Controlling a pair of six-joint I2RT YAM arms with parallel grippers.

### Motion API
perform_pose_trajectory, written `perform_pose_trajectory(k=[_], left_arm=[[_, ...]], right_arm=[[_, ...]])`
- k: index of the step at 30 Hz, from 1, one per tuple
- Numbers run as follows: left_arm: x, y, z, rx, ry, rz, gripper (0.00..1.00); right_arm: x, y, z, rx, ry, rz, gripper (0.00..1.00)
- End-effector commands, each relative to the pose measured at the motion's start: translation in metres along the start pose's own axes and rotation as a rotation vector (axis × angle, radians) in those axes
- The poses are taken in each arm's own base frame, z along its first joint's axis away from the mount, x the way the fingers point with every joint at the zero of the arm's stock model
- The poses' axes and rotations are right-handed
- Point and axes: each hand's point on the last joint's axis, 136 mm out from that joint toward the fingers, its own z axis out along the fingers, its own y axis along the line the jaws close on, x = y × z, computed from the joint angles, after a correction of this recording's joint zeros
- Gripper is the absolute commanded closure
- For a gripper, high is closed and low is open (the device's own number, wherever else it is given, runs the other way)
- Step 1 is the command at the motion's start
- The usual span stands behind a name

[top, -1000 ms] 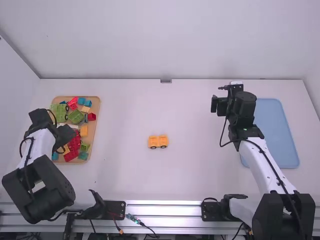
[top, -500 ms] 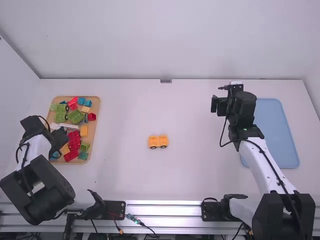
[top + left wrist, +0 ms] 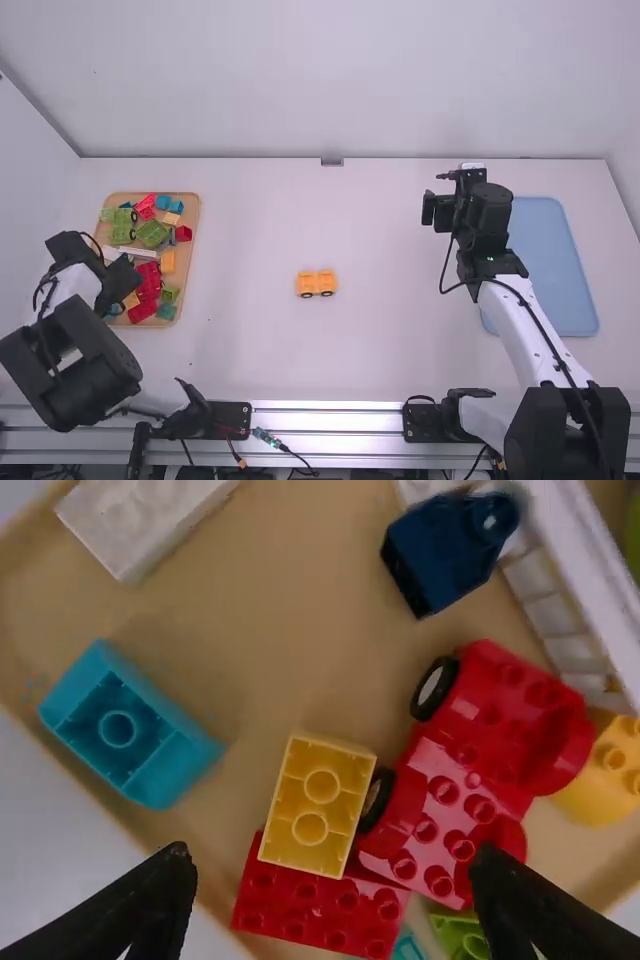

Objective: Assemble lego blocks to make yellow taxi

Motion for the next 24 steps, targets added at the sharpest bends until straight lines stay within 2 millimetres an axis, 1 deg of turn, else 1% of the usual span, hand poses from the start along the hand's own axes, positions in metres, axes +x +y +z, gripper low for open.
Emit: perform_pose_trajectory(k=[1,3,5,7,13,16,17,19,20,24], left_arm=[[-0.006,-0.001,0.008,0.003,0.038,0.006,0.33],[-0.008,-0.002,0.014,-0.001,0.059,0.007,0.33],[-0.01,-0.001,0.016,-0.006,0.063,0.006,0.35],[-0.014,-0.002,0.021,-0.003,0.051,0.005,0.35],[-0.014,-0.002,0.029,-0.002,0.044,-0.001,0.37],[-0.009,-0.001,0.031,-0.005,0.05,-0.002,0.47],[-0.009,0.0,0.032,-0.012,0.047,-0.01,0.48],[-0.01,0.007,0.033,-0.051,0.037,-0.044,0.48],[-0.009,0.008,0.034,-0.053,0.036,-0.047,0.47],[-0.007,0.007,0.034,-0.053,0.043,-0.043,0.46]], right_arm=[[-0.014,-0.002,-0.001,0.006,-0.027,0.0,0.01],[-0.014,-0.002,-0.001,0.006,-0.026,0.0,0.01],[-0.013,-0.002,-0.001,0.005,-0.024,0.001,0.01],[-0.013,-0.002,-0.001,0.006,-0.024,0.0,0.01],[-0.013,-0.002,-0.001,0.006,-0.024,0.0,0.01],[-0.013,-0.002,-0.001,0.006,-0.024,0.0,0.01],[-0.013,-0.002,-0.001,0.006,-0.024,0.0,0.01],[-0.013,-0.002,-0.001,0.005,-0.024,0.0,0.01],[-0.013,-0.002,-0.001,0.006,-0.024,0.001,0.01],[-0.013,-0.002,-0.001,0.005,-0.024,0.001,0.01]])
